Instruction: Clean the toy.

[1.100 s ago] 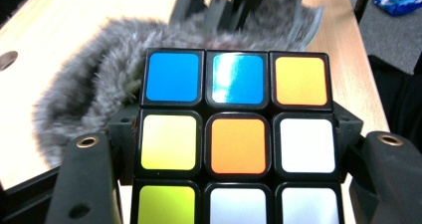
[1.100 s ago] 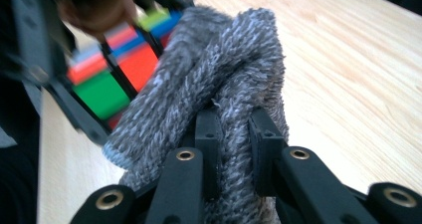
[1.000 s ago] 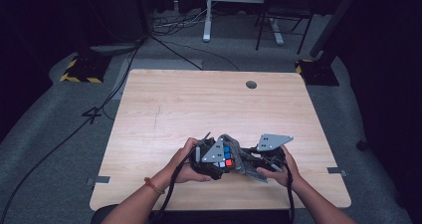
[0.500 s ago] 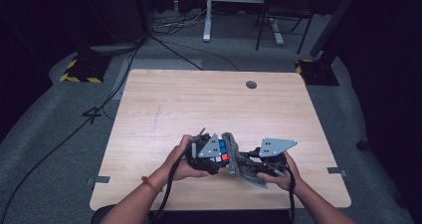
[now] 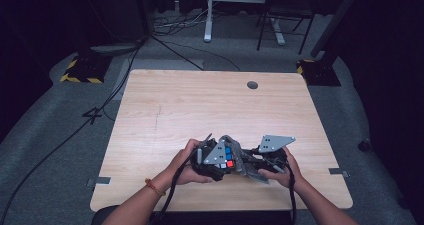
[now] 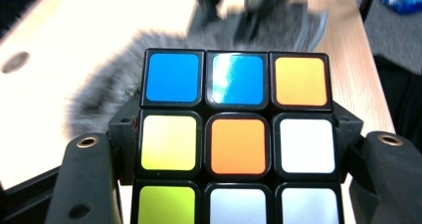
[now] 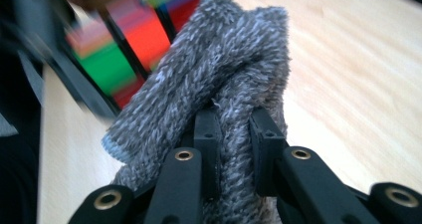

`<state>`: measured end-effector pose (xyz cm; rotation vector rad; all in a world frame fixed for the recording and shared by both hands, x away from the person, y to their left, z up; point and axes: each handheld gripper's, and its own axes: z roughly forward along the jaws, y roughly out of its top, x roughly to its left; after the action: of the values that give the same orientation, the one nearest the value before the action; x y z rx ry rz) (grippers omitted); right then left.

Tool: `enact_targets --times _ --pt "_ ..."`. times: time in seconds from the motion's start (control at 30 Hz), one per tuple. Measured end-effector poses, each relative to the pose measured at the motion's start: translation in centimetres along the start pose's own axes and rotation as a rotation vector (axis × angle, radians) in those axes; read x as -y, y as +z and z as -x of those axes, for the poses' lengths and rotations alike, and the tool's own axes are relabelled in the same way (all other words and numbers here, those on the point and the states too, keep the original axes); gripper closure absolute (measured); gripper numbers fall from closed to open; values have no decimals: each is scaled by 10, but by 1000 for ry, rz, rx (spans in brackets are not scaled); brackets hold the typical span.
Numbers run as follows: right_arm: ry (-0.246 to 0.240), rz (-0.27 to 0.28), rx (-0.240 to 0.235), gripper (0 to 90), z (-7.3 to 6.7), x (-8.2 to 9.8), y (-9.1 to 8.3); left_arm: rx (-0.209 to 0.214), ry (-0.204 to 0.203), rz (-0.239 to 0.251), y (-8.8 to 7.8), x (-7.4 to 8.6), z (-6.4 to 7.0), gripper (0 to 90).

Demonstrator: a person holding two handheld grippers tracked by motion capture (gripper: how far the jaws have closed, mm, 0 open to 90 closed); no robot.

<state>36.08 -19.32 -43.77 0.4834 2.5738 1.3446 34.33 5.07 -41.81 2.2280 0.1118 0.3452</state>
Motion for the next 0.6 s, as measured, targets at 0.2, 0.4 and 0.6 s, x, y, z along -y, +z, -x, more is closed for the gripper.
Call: enact_targets --times 0.2,0.4,0.6 --pt "3 5 -27 776 -3 0 1 -22 -1 5 -7 0 -3 334" --pt "-20 70 -66 776 -11 -5 -8 -43 -14 -37 1 6 -7 334" --pt "-93 112 -50 770 -20 -14 -13 4 21 -114 24 4 8 334"
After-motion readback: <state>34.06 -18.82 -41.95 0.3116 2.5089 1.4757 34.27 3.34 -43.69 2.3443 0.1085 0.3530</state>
